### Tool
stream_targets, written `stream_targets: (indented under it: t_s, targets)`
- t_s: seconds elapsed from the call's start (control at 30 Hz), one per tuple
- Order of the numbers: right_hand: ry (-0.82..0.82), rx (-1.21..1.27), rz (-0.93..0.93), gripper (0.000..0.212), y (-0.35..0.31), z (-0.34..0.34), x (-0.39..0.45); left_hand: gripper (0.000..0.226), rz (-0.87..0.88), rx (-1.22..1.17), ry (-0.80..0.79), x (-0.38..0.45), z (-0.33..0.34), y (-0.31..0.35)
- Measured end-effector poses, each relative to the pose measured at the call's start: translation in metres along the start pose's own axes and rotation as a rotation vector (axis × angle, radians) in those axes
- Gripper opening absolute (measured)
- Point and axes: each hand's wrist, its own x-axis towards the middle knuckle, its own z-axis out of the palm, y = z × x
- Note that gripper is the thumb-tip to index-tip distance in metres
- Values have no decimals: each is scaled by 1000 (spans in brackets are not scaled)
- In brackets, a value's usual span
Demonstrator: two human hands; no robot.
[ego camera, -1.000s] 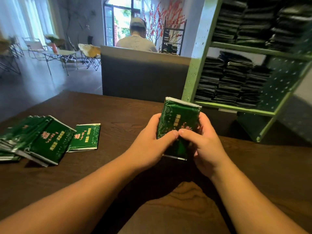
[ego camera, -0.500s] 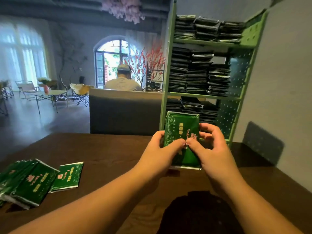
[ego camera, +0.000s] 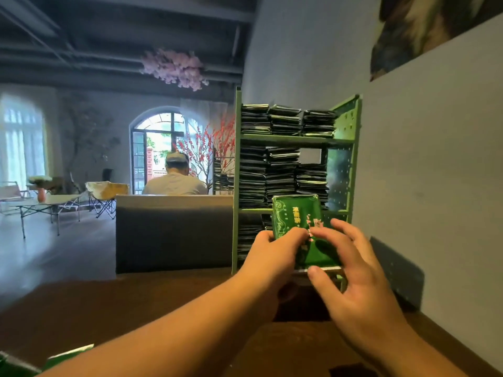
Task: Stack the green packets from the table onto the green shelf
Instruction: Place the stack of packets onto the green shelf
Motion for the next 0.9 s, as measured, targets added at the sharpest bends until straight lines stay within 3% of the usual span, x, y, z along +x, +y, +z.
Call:
stream_targets:
  t_s: [0.1,0.2,0.3,0.47,0.6,0.77,0.9]
  targets:
    - [-52,-122,-153,61,0,-8,13,35,-58,0,-21,13,5,20]
    - [-96,-259,-224,92,12,-10,28,33,-92,-25,-72,24,10,42]
    - [1,-413,-228,117,25,-13,49,33,-88,36,-76,39,18,68]
    - [247,-638,-360,95,29,-21,78,26,-142,108,-179,50,28,92]
    - [261,-675,-432,82,37,-37,93,30,-197,105,-290,55,34,100]
    - [239,-673,-476,85,47,-48,107,49,-176,72,-354,65,34,106]
    - [278,-512,-425,83,53,-52,108,55,-146,-14,-333,75,38,99]
